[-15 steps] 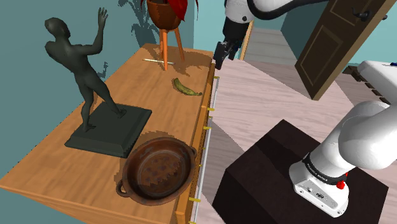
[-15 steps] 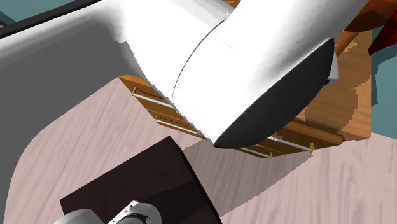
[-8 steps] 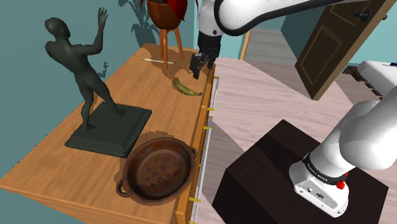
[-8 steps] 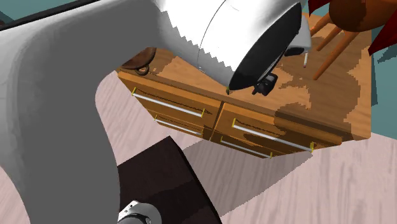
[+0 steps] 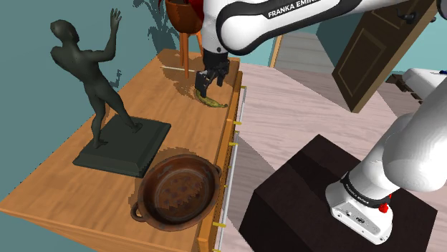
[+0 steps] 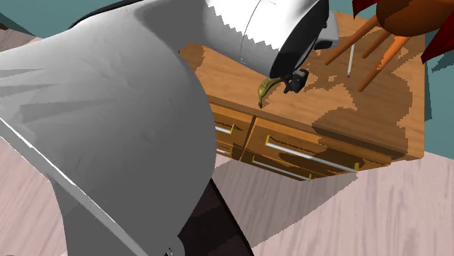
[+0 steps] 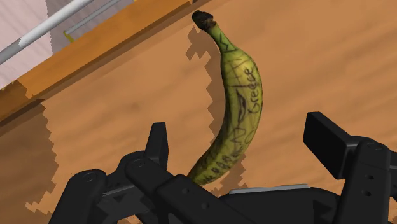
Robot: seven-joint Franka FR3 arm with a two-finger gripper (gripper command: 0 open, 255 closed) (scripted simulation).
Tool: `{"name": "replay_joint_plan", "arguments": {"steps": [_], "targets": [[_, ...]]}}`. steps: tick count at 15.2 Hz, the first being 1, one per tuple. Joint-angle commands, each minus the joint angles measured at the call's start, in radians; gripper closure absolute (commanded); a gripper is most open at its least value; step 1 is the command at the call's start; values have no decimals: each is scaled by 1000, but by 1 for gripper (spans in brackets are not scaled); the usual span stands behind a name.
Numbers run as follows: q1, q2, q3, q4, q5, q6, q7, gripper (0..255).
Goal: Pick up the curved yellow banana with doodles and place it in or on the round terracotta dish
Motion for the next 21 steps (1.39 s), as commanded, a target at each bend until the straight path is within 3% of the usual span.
{"name": "replay_joint_plan", "arguments": {"steps": [1,11,12,21], "targets": [[0,16,-1,-8,-5,24,3,0],[0,33,-1,-23,-12,55,7,0],[0,32,-1,-23,-12,55,7,255],[0,33,-1,-23,-12,55,7,255]]}}
